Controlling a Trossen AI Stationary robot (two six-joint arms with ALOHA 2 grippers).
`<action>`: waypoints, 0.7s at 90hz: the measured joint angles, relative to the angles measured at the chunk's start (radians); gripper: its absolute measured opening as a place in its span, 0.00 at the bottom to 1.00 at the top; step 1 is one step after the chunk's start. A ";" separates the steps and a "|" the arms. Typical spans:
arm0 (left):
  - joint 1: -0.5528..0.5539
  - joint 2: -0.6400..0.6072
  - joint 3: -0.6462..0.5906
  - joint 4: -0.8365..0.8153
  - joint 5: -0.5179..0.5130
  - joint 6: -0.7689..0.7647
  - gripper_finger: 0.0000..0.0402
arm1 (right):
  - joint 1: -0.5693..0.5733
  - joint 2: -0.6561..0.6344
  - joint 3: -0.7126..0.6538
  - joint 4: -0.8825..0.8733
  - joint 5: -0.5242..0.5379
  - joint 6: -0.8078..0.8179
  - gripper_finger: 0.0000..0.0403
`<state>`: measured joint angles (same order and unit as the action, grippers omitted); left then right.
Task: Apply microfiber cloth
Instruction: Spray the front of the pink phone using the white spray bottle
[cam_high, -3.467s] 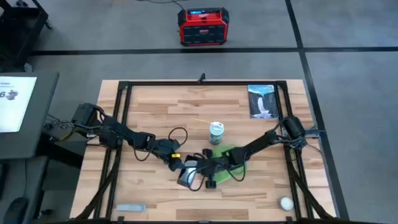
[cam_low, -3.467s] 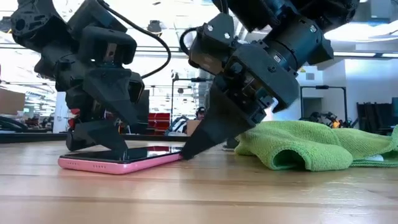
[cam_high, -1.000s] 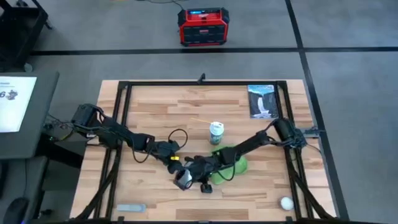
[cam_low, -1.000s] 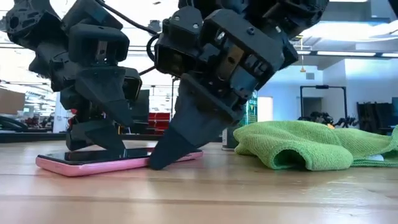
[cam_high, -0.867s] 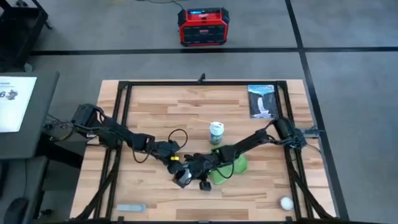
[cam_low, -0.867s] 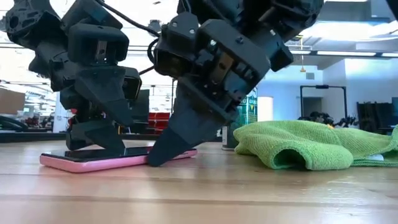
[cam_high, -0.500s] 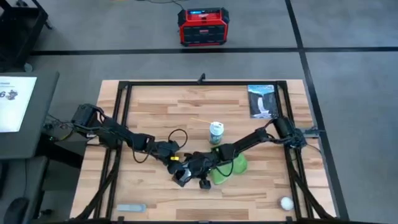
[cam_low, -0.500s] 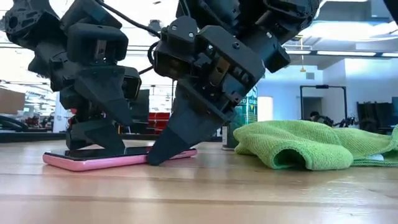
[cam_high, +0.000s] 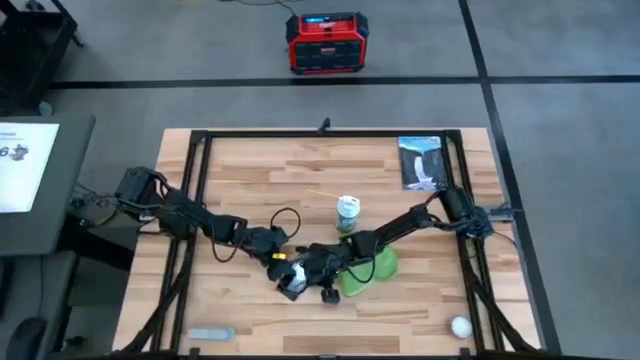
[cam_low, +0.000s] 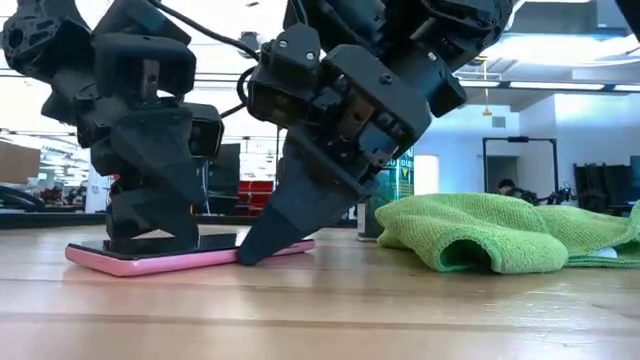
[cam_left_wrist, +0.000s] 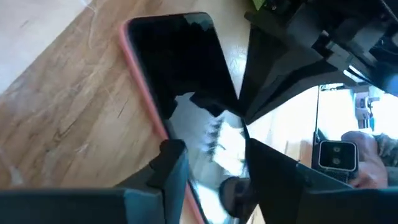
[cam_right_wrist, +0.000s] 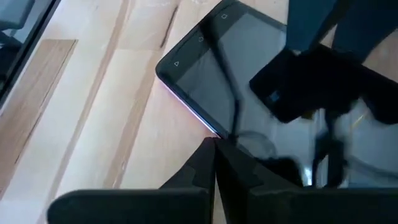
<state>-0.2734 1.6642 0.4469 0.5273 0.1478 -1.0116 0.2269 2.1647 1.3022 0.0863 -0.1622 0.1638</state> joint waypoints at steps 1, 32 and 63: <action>-0.001 0.000 0.000 0.001 0.000 0.002 0.30 | 0.000 0.000 0.000 0.000 0.002 0.000 0.00; -0.005 0.007 0.004 0.004 0.034 0.004 0.16 | -0.006 0.000 0.000 -0.002 0.024 -0.005 0.00; 0.039 0.006 0.003 0.006 0.085 -0.009 0.33 | -0.004 0.000 0.002 -0.017 0.013 -0.008 0.00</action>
<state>-0.2341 1.6699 0.4503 0.5331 0.2325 -1.0204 0.2226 2.1647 1.3037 0.0690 -0.1490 0.1562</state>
